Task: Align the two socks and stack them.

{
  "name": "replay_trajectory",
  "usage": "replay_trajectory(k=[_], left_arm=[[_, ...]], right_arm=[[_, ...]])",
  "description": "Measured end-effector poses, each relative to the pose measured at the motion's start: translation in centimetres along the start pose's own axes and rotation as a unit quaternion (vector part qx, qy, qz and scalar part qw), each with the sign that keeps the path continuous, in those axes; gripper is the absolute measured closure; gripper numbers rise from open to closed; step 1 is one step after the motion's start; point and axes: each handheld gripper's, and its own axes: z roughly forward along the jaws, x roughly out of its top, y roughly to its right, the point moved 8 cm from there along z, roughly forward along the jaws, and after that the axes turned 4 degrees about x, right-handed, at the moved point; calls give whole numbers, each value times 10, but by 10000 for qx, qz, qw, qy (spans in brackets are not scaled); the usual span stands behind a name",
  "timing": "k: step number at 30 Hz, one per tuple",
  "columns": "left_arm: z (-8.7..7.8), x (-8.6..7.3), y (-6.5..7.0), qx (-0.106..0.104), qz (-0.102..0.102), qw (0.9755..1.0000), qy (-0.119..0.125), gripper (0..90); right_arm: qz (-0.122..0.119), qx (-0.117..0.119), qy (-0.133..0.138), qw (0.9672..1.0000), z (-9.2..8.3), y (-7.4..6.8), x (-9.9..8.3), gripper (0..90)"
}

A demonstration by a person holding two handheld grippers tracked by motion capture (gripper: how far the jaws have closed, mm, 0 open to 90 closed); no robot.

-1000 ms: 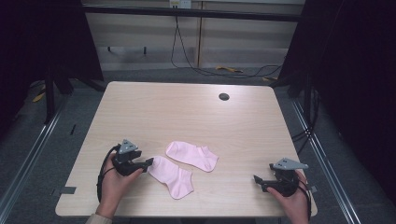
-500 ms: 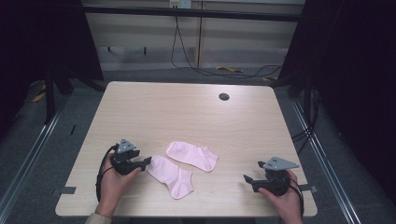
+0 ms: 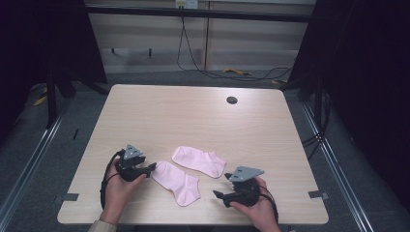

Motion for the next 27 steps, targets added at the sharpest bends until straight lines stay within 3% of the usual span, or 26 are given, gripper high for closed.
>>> replay_trajectory(k=[3, 7, 13, 15, 17, 22, 24, 27], left_arm=[[0, -2, 1, -32, 82, 9999, -75, 464], [-1, -5, 2, -9, 112, 9999, -125, 462], [-2, -6, 4, -19, 242, 9996, -144, 465], [-1, -6, 5, -31, 190, 9997, -120, 467], [-1, -6, 5, -44, 257, 9996, -120, 478], [-2, -6, 12, -136, 311, 9993, -152, 521], [-2, -5, 14, -164, 426, 9988, -189, 569], [-3, -5, 20, -275, 409, 9985, -232, 646]], right_arm=[[-165, 127, -63, 9998, 15, -14, 9, 291], [-157, 241, 22, 9996, 35, -25, 23, 296], [-482, 58, -81, 9988, 57, -35, 33, 343], [-607, 24, -265, 9978, 58, -35, 29, 372], [-605, 21, -280, 9978, 56, -35, 25, 396], [-385, 50, -284, 9988, 44, -26, 16, 490], [-342, 35, -274, 9990, 41, -24, 14, 551], [-285, 48, -279, 9992, 40, -25, 13, 585]])
